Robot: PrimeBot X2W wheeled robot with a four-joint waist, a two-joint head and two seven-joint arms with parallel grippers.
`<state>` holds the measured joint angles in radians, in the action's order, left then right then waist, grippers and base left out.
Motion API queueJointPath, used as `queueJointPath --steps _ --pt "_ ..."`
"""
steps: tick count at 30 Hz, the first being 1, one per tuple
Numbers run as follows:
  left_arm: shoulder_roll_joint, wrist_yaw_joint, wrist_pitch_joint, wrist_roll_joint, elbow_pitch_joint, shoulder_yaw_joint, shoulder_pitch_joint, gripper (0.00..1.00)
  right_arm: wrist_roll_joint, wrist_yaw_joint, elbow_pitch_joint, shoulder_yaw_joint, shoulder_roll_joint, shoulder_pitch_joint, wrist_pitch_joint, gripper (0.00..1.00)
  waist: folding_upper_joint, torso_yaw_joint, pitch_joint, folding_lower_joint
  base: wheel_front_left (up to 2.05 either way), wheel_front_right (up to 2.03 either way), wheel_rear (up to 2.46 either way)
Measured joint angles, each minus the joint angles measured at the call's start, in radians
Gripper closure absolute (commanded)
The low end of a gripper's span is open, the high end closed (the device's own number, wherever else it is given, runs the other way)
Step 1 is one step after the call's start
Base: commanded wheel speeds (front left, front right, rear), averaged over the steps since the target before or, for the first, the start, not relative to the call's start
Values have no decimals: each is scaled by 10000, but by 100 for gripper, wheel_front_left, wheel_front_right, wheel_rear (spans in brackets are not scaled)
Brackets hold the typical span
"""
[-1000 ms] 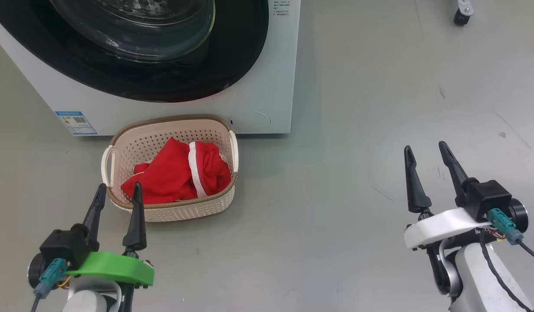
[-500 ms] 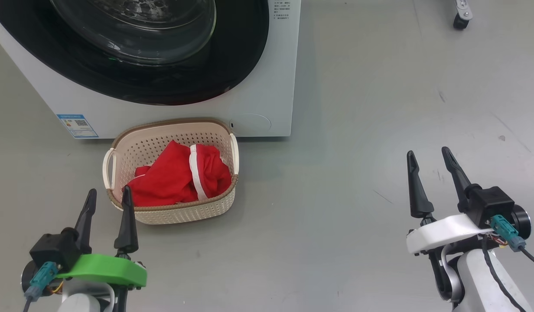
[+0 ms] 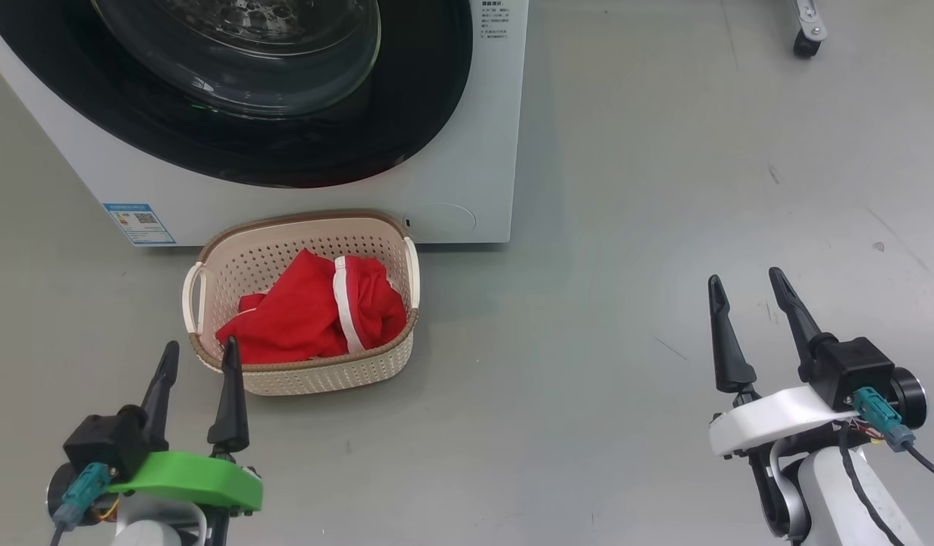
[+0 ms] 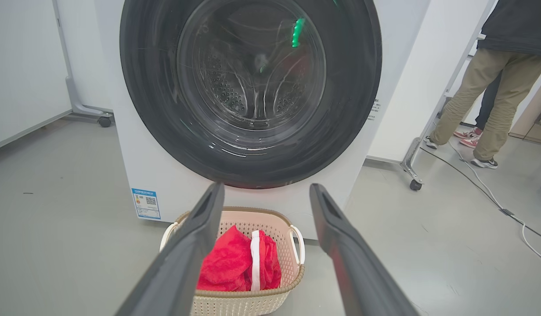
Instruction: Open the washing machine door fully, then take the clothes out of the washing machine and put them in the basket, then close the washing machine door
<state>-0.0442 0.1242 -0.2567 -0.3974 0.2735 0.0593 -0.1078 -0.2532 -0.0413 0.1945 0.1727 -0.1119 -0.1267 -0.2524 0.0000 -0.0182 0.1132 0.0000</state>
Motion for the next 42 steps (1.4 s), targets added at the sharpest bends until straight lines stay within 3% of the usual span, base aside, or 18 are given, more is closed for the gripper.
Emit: queueJointPath --steps 23,42 --pt "61 0 0 -27 48 -504 114 0 -8 228 -21 -242 188 258 0 0 0 26 -307 0 0 0 0" --pt "63 0 0 209 161 -360 319 0 84 401 88 -268 247 459 0 0 0 -68 -532 0 0 0 0"
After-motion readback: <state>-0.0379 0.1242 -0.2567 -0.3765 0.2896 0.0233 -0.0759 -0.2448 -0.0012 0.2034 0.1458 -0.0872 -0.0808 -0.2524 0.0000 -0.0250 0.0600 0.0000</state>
